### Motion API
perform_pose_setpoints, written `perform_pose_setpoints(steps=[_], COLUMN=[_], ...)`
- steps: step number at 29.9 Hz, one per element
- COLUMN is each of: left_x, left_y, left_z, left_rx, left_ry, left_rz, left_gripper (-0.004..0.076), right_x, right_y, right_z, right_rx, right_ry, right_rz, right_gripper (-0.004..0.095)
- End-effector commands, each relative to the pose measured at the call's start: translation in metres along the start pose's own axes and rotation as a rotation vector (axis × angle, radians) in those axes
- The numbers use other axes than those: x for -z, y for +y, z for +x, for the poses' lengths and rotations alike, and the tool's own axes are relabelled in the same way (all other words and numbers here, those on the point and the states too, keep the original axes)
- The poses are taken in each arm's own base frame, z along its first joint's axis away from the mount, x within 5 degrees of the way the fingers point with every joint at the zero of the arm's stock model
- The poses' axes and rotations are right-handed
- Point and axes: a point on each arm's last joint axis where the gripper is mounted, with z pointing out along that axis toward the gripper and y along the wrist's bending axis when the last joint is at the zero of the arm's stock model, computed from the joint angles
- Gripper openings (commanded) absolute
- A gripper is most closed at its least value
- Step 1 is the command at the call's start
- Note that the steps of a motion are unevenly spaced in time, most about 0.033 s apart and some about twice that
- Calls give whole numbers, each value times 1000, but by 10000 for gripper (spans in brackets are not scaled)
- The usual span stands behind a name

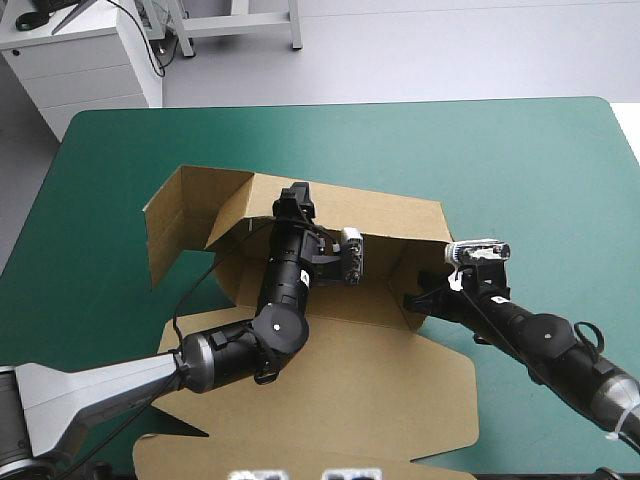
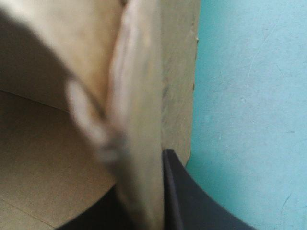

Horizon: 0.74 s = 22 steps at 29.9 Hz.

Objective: Fold the box

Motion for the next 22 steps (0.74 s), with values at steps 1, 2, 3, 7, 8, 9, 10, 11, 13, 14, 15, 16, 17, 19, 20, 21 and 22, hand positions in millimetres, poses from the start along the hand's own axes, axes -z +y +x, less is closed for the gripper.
perform_pose_setpoints(steps=[1, 2, 3, 7, 8, 9, 10, 11, 13, 14, 15, 16, 17, 19, 20, 21, 22], left_x=[7, 7, 7, 7, 7, 7, 7, 7, 8, 8, 8, 8, 8, 8, 8, 8, 8], left_y=[29, 29, 29, 29, 29, 30, 30, 30, 30, 30, 30, 30, 30, 31, 33, 34, 37], left_z=[1, 1, 1, 1, 1, 1, 2, 1, 1, 1, 1, 1, 1, 1, 1, 0, -1], left_rx=[-5, -5, -5, -5, -5, -4, -4, -4, -4, -4, -7, -14, -24, -45, -55, -59, -60], left_ry=[-23, -24, -26, -27, -24, -20, -17, -18, -15, -15, -15, -15, -14, -13, -12, -16, -18], left_rz=[-145, -144, -142, -142, -144, -146, -148, -148, -151, -151, -152, -153, -153, -155, -158, -159, -165], left_gripper=[458, 458, 458, 458, 458, 458, 458, 458, 458, 458, 458, 458, 458, 458, 458, 458, 458], right_x=[-7, -8, -9, -10, -10, -11, -13, -14, -19, -21, -23, -25, -27, -29, -30, -30, -30], right_y=[-10, -13, -14, -11, -10, -10, -9, -9, -9, -9, -9, -9, -10, -10, -10, -10, -10], right_z=[-2, -3, -5, -19, -23, -26, -29, -31, -35, -37, -39, -41, -42, -45, -46, -47, -47], right_rx=[-31, -36, -32, 6, 8, 15, 24, 22, 32, 37, 37, 44, 57, 68, 73, 80, 84], right_ry=[53, 57, 63, 45, 40, 38, 40, 48, 72, 80, 91, 103, 115, 120, 122, 122, 121], right_rz=[-12, -13, -15, -33, -32, -32, -27, -28, -20, -15, -10, -6, -2, 3, 4, 5, 7], right_gripper=[-18, -18, -18, -17, -17, -17, -17, -17, -17, -17, -17, -17, -17, -18, -18, -18, -18])
